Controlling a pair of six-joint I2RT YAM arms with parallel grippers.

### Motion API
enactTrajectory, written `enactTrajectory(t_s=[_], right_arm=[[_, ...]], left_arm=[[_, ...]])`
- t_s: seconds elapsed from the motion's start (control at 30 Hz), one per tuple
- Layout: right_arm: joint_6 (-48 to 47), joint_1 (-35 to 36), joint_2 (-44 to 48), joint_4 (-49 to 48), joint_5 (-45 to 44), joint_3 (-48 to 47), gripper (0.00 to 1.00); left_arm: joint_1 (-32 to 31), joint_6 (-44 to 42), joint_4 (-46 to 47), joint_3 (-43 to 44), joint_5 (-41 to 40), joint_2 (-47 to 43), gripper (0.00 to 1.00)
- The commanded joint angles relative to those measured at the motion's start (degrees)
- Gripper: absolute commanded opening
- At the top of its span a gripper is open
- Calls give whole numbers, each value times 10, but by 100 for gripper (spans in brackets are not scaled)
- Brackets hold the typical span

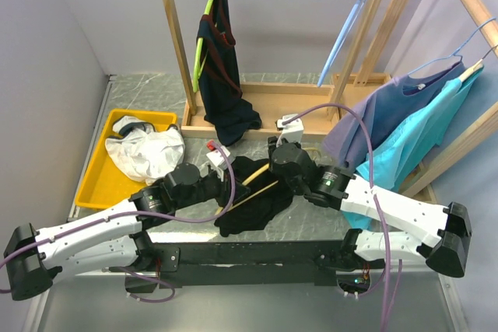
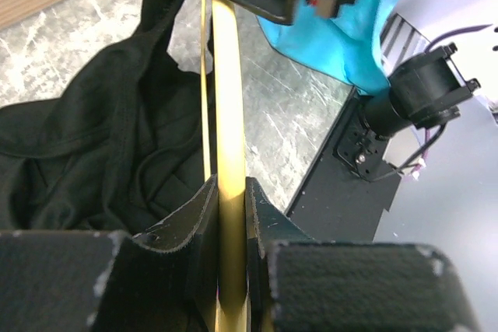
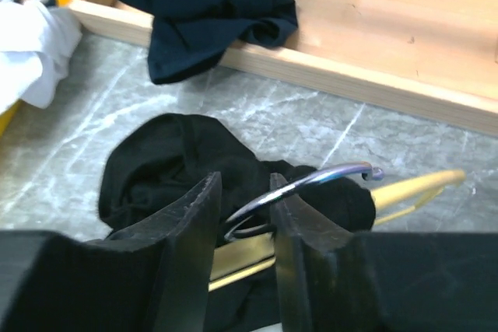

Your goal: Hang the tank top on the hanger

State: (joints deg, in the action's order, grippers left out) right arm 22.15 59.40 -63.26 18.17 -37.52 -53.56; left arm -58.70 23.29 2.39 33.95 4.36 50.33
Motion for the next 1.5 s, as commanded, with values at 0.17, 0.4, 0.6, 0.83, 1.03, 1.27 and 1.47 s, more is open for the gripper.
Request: enactTrajectory(t_s=[0.17,0.4,0.6,0.83,1.03,1.27,1.47], right_arm=[[-16,-2,2,-59,-51,24,0],[-15,10,-10,-41,-120,36,0],[23,24,-27,6,-190,35,0],[59,37,-38,25,-214,41,0],[73,38,-43,37,-225,37,0],[79,41,-38,46,-226,39,0],[81,41,-31,47,-226,43,0]], left_arm=[[-7,25,55,16,3,2,1],[-7,88,16,37,-75,7,64],[-6,172,-83,53,-179,-40,72],[-5,254,-240,56,-250,-47,43],[-5,246,-248,40,-177,47,35],[-5,223,-187,47,-127,131,39],[-5,207,-159,64,-112,189,42]])
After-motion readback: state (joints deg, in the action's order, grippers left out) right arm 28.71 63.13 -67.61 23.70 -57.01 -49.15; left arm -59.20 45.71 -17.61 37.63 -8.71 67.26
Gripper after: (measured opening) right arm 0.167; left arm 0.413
